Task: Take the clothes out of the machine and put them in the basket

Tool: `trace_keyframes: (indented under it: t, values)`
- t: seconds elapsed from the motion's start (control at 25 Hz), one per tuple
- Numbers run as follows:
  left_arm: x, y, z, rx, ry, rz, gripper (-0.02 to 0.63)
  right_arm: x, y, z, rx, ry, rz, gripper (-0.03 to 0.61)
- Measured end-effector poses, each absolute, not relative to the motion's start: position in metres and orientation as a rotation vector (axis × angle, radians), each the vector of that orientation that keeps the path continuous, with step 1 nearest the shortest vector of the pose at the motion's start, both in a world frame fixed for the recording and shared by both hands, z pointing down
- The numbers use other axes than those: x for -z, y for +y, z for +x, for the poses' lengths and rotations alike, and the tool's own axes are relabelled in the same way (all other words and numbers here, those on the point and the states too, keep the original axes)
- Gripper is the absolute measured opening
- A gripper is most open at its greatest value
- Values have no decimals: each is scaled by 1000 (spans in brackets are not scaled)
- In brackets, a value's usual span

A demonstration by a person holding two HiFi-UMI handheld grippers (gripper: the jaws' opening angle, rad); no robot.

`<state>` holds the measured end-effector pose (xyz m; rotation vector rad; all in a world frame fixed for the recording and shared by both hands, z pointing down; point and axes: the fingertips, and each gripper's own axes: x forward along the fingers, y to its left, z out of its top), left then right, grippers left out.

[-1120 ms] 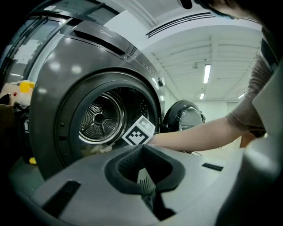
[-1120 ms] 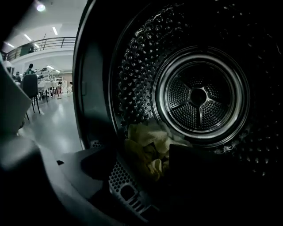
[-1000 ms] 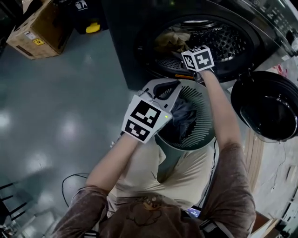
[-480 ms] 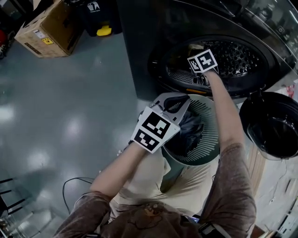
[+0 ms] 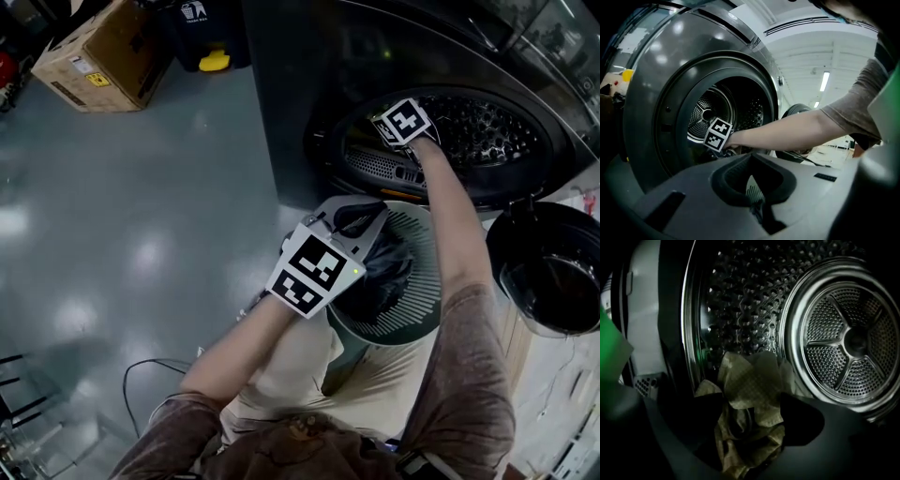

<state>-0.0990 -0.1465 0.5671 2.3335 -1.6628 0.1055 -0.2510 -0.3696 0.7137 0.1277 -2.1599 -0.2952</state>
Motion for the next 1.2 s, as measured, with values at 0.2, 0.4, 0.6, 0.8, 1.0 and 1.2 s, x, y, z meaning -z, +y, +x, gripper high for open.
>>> trace_keyframes:
  t: [0.2,0.4,0.6,0.8,1.0,1.2]
  values:
    - [-571,-149,-100,-91,-1651,2317,8,-732,-374,-258,341,-2096,112,408]
    - [-574,-152,-100,-79,-1630,2312,8,-737,-375,-260,364,-2063,88,394]
    - [-575,-154,-99,-64,-1615,2308,8,-744,-377,-263,365,-2086,77,345]
    - [-576,-154,-97,-60,-1606,2304,8,-741,-371,-262,433,-2059,71,181]
    - [-574,-154,-94,-66,-1601,2307,8,-742,-366,-254,444,-2034,75,58]
    - [-570,-150,-88,-69,-1598,2317,8,-730,-365,-246,482,-2031,117,38]
